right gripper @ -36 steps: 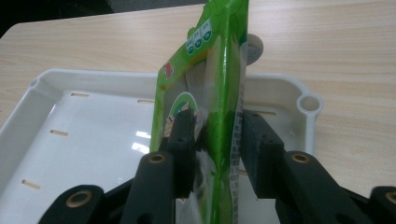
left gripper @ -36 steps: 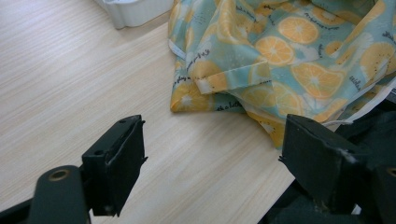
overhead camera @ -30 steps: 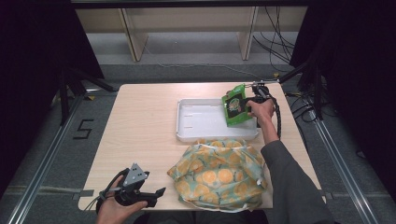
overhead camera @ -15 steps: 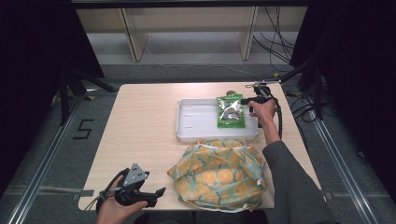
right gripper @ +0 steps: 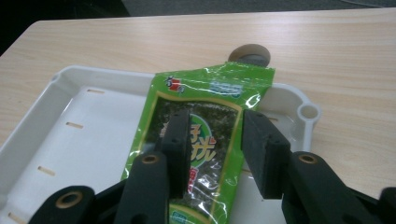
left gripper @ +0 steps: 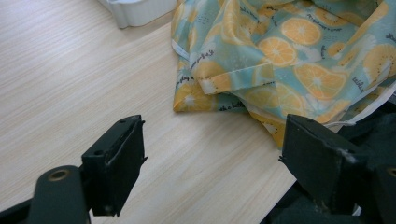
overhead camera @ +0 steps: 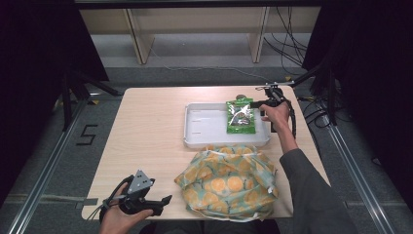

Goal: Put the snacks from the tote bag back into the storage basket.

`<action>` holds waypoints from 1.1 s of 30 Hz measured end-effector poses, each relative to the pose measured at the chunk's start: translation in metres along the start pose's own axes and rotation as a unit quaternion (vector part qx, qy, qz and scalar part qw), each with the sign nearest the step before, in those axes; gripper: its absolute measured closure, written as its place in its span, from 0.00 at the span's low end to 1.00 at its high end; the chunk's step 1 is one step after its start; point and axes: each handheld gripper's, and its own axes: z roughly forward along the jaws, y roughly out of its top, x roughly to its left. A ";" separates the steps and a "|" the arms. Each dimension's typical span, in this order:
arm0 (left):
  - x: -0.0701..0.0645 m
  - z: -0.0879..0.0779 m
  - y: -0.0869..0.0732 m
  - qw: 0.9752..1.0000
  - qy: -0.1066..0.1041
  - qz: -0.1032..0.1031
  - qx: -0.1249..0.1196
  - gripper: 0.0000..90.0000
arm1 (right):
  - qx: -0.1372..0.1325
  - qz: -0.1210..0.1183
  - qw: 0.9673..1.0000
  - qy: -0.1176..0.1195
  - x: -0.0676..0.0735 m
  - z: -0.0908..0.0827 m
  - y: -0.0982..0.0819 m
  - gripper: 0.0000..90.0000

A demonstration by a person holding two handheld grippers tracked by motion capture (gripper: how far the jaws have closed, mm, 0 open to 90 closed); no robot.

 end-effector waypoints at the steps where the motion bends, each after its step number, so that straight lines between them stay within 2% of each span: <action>1: 0.001 -0.002 0.000 1.000 0.002 0.006 0.011 0.23 | 0.010 0.020 1.000 0.009 0.006 -0.004 0.000 0.69; 2: 0.001 -0.001 0.000 1.000 0.003 0.005 0.007 0.23 | 0.009 0.000 1.000 0.002 0.005 -0.006 0.001 0.68; 3: 0.001 -0.001 0.000 1.000 0.002 -0.002 0.006 0.23 | 0.005 0.003 1.000 0.012 0.007 -0.007 0.001 0.68; 4: 0.000 -0.001 0.000 1.000 0.003 -0.009 0.002 0.23 | 0.015 0.021 1.000 0.011 0.012 -0.010 0.002 0.67; 5: 0.002 -0.001 0.000 1.000 0.003 0.000 0.004 0.23 | 0.014 0.003 1.000 0.009 0.012 -0.012 0.002 0.66; 6: 0.002 -0.001 0.000 1.000 0.003 0.001 0.004 0.23 | 0.005 -0.017 1.000 0.016 0.011 -0.013 0.002 0.66; 7: 0.002 -0.001 0.000 1.000 0.004 0.002 0.006 0.23 | 0.014 -0.019 1.000 0.012 0.013 -0.016 0.002 0.65; 8: 0.002 0.000 0.000 1.000 0.007 -0.001 0.001 0.23 | 0.010 -0.021 1.000 0.020 0.015 -0.017 0.002 0.64; 9: 0.002 -0.001 0.000 1.000 0.004 0.000 0.004 0.23 | 0.001 -0.035 0.999 0.025 0.016 -0.018 0.002 0.63; 11: 0.002 -0.001 0.000 1.000 0.006 0.000 0.003 0.23 | 0.011 -0.010 0.999 0.029 0.025 -0.024 0.001 0.61; 12: 0.002 -0.001 0.000 1.000 0.007 0.001 0.005 0.23 | -0.002 -0.050 0.998 0.031 0.022 -0.023 0.001 0.61; 13: 0.002 0.000 -0.001 1.000 0.008 -0.001 0.003 0.23 | 0.005 -0.038 0.999 0.029 0.028 -0.027 0.000 0.60; 14: 0.002 0.000 -0.001 1.000 0.009 -0.005 0.001 0.23 | 0.001 -0.053 0.998 0.039 0.028 -0.028 0.000 0.59; 15: 0.002 0.000 -0.001 1.000 0.007 -0.004 0.000 0.23 | -0.007 -0.056 0.997 0.045 0.030 -0.028 -0.002 0.58; 16: 0.002 0.000 -0.001 1.000 0.007 -0.004 0.000 0.23 | -0.007 -0.056 0.997 0.045 0.030 -0.028 -0.002 0.58; 17: 0.002 0.000 -0.001 1.000 0.007 -0.005 0.001 0.23 | -0.007 -0.077 0.996 0.046 0.034 -0.032 -0.002 0.56; 20: 0.002 0.000 -0.001 1.000 0.009 -0.003 0.000 0.23 | 0.001 -0.077 0.996 0.053 0.044 -0.039 -0.003 0.55; 21: 0.003 -0.001 0.000 1.000 0.007 0.001 0.004 0.23 | -0.008 -0.091 0.994 0.059 0.046 -0.040 -0.004 0.55; 23: 0.003 -0.001 -0.001 1.000 0.010 0.001 0.002 0.23 | -0.005 -0.110 0.992 0.054 0.051 -0.044 -0.005 0.54; 24: 0.002 0.000 -0.001 1.000 0.012 -0.006 -0.003 0.23 | -0.004 -0.107 0.993 0.055 0.054 -0.045 -0.006 0.54; 25: 0.002 0.000 -0.001 1.000 0.011 -0.001 0.000 0.23 | -0.004 -0.105 0.993 0.060 0.056 -0.046 -0.008 0.54; 26: 0.002 0.000 -0.001 1.000 0.010 -0.002 0.000 0.23 | -0.016 -0.103 0.993 0.061 0.058 -0.047 -0.010 0.53; 27: 0.002 0.000 -0.001 1.000 0.009 -0.006 -0.002 0.23 | -0.006 -0.106 0.992 0.064 0.060 -0.049 -0.011 0.53; 29: 0.001 0.000 -0.001 1.000 0.011 -0.006 -0.003 0.23 | -0.004 -0.111 0.991 0.071 0.063 -0.053 -0.014 0.53; 31: 0.002 0.000 -0.001 1.000 0.010 -0.005 -0.002 0.23 | -0.011 -0.125 0.989 0.073 0.066 -0.056 -0.016 0.52; 32: 0.002 0.000 -0.001 1.000 0.010 -0.006 -0.002 0.23 | 0.000 -0.119 0.990 0.076 0.068 -0.058 -0.018 0.51; 33: 0.002 0.000 -0.001 1.000 0.013 -0.006 -0.003 0.23 | -0.007 -0.124 0.989 0.075 0.069 -0.058 -0.019 0.51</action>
